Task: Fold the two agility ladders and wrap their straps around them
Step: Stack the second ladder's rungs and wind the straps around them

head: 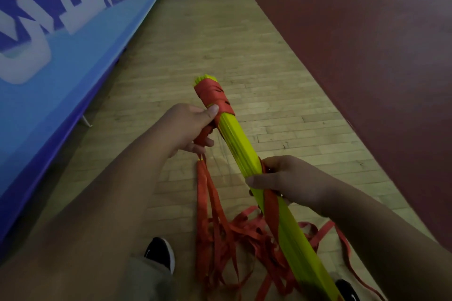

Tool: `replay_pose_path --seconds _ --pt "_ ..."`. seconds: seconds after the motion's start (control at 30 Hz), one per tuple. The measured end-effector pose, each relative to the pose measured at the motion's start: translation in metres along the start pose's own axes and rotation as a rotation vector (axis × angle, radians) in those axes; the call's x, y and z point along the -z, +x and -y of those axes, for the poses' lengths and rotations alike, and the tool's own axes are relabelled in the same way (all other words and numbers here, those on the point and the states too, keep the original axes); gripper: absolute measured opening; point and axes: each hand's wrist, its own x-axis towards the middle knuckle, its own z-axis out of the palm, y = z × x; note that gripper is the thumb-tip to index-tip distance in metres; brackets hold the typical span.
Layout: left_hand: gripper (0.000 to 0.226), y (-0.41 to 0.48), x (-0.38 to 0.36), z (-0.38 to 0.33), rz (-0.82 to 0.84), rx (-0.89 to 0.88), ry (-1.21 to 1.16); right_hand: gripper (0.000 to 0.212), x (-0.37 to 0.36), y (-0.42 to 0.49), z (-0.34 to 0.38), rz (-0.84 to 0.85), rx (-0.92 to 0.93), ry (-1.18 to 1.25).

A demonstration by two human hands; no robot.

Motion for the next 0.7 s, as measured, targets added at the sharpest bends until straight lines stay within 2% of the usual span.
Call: replay_pose_path --seconds 0.1,0.27,0.7 --pt "0.040 0.001 0.001 0.000 -0.005 -0.003 0.054 0.029 -0.005 0.006 -0.004 -0.075 0.002 -0.091" --pt "0.044 0.005 -0.001 0.002 -0.032 0.024 0.358 0.030 -0.006 0.010 -0.007 -0.131 -0.034 -0.255" --pt "0.048 -0.004 -0.009 -0.005 -0.036 0.053 0.391 0.038 -0.011 0.008 -0.010 -0.220 -0.016 -0.340"
